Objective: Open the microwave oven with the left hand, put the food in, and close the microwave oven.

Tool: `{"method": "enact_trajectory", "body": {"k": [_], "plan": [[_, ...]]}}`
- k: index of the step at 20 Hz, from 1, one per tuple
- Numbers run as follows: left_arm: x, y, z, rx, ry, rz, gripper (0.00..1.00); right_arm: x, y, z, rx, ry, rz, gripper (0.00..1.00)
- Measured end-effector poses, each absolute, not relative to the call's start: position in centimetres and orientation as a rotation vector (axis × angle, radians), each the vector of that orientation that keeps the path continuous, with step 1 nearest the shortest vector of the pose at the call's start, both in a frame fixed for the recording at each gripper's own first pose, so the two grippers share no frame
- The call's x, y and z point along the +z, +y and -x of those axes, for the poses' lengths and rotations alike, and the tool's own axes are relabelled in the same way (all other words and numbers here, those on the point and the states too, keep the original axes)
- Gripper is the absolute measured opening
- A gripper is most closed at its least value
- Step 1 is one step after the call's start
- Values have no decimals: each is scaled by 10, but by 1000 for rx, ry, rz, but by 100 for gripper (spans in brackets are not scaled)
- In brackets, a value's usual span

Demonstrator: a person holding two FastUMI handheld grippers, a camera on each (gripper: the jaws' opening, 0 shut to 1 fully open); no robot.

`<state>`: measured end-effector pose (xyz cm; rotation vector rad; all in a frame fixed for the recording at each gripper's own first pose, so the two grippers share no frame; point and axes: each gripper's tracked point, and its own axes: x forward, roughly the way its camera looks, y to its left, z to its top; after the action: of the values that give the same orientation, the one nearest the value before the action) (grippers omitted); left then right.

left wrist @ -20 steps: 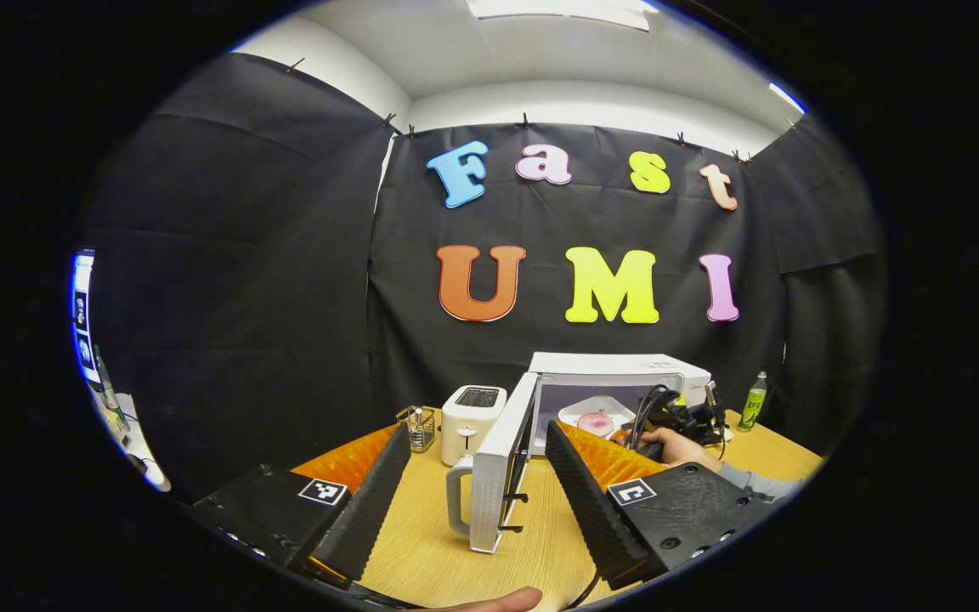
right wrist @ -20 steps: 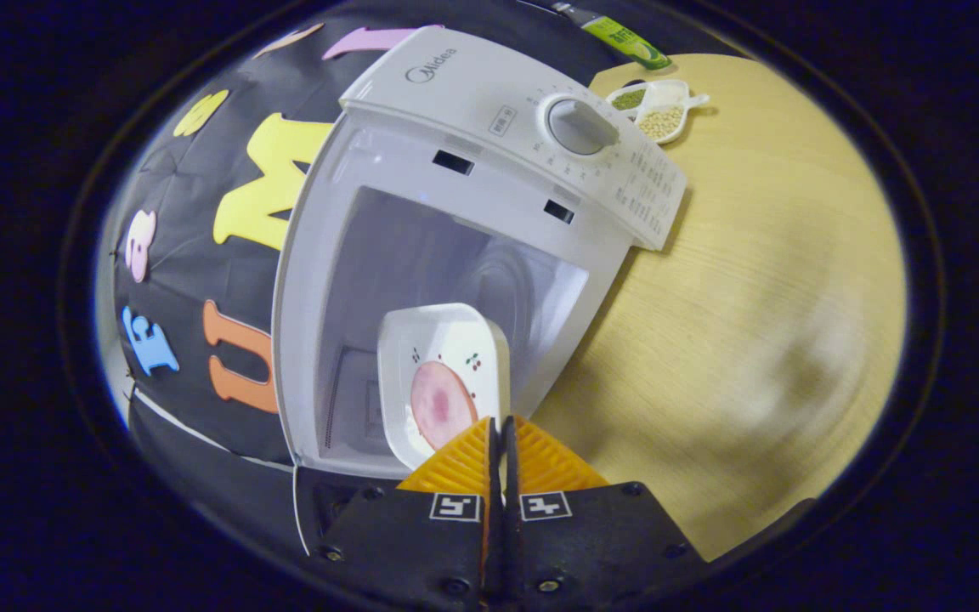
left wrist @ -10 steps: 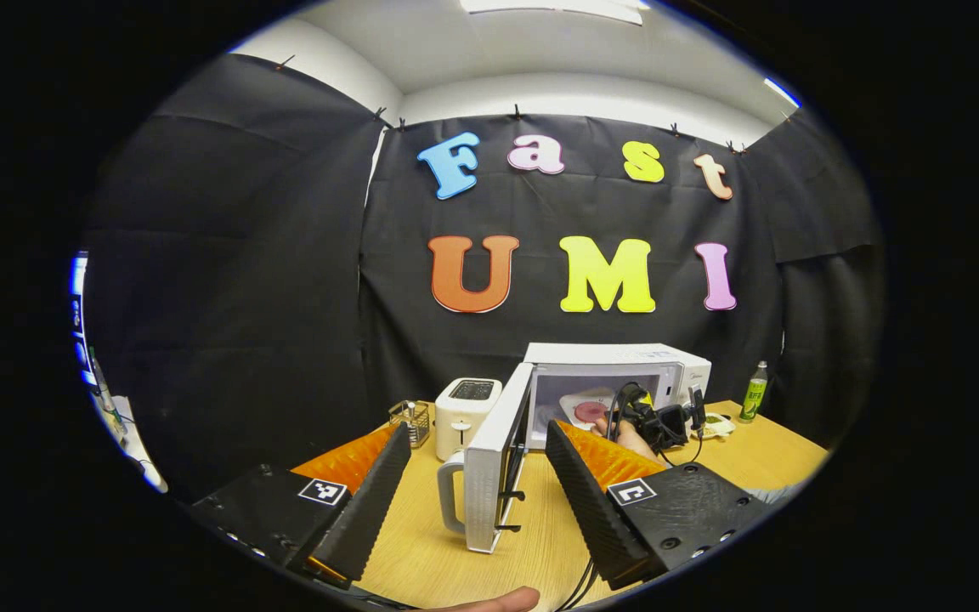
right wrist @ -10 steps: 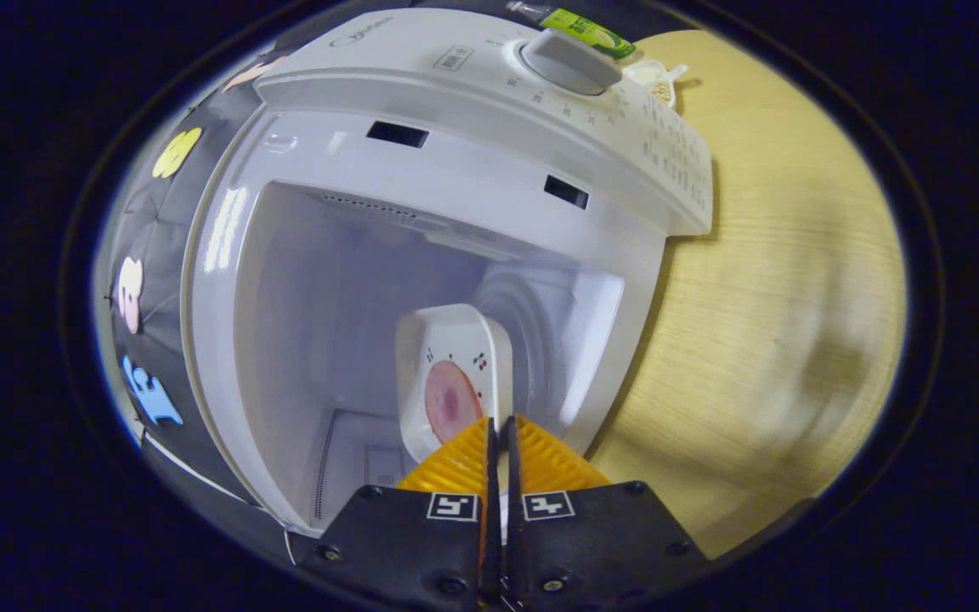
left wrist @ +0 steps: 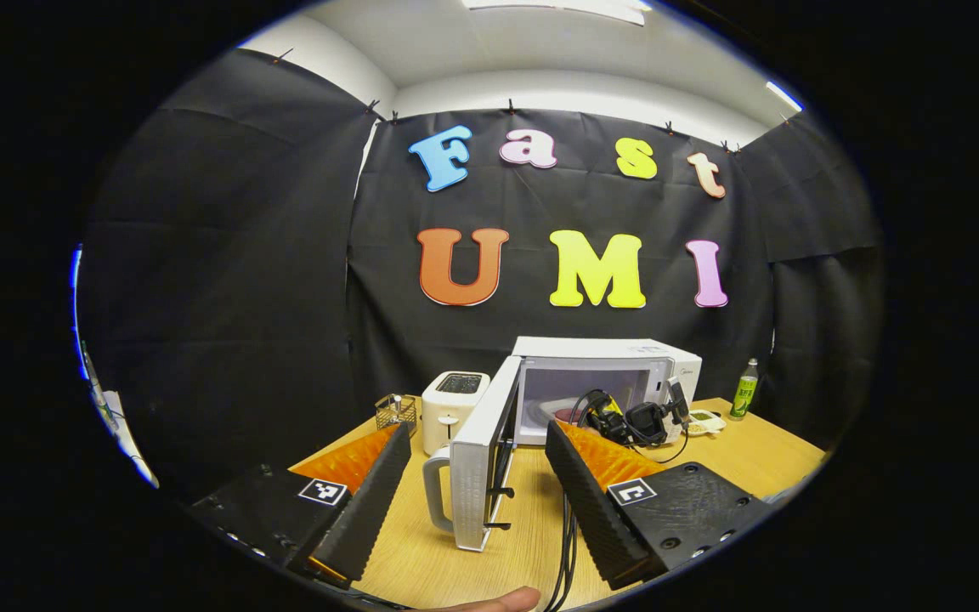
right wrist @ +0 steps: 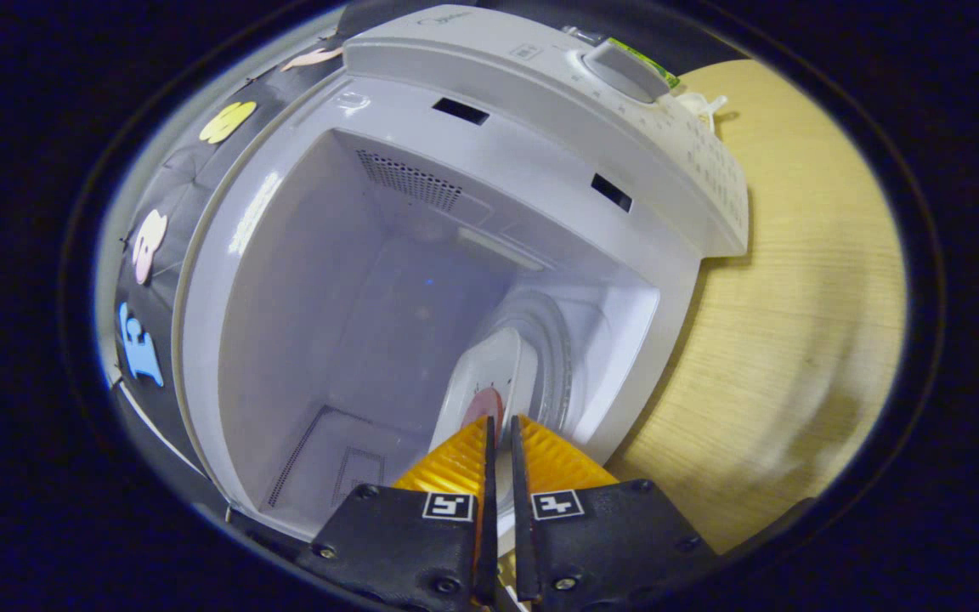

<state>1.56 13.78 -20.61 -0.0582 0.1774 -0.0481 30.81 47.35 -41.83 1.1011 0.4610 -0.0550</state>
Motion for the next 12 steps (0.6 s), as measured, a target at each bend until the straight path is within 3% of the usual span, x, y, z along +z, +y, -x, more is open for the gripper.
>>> {"method": "enact_trajectory", "body": {"k": [1, 4, 5, 6, 9, 10, 11, 12], "plan": [[-207, 139, -14, -50, 180, 62, 95, -417, 473, -308, -51, 443, -1066, 12], [-210, 149, -14, -32, 176, 61, 95, -417, 472, -312, -34, 390, -940, 13], [-210, 152, -14, -28, 175, 62, 95, -417, 472, -314, -24, 369, -889, 0], [-212, 153, -14, -24, 177, 63, 95, -417, 470, -315, -17, 350, -828, 16], [-217, 160, -13, -10, 181, 50, 95, -418, 466, -314, 2, 297, -658, 21], [-220, 163, -13, 1, 182, 44, 95, -418, 463, -312, 3, 289, -600, 13], [-222, 167, -13, 14, 187, 39, 95, -417, 465, -311, 19, 291, -554, 28], [-227, 170, -13, 23, 193, 37, 95, -413, 471, -308, 54, 293, -522, 30]]}}
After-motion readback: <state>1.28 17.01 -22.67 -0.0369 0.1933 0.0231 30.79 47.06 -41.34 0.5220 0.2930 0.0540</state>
